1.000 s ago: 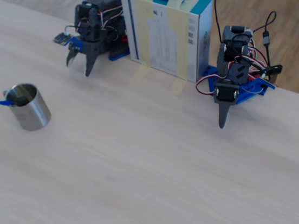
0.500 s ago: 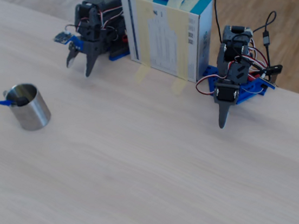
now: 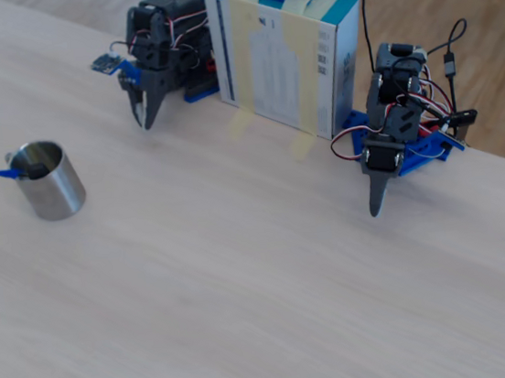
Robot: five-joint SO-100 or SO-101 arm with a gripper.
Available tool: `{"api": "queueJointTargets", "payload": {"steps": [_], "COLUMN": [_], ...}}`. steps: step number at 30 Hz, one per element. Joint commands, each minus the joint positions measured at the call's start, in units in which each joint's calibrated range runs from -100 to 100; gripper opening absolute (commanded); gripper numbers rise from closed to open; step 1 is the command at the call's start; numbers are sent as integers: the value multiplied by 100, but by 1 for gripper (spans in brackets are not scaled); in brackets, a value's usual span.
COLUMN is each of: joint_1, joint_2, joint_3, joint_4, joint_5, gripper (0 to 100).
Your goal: Grab the blue pen and put it in the silver cup.
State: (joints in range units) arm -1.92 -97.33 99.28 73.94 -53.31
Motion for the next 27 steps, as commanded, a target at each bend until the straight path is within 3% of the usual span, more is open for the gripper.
{"api": "queueJointTargets", "payload": {"steps": [1, 27], "joint_1": [44, 0], "joint_2": [41, 41], "joint_3": [45, 45], "joint_4": [144, 144], "joint_5": [-22, -22], "gripper": [4, 4]}}
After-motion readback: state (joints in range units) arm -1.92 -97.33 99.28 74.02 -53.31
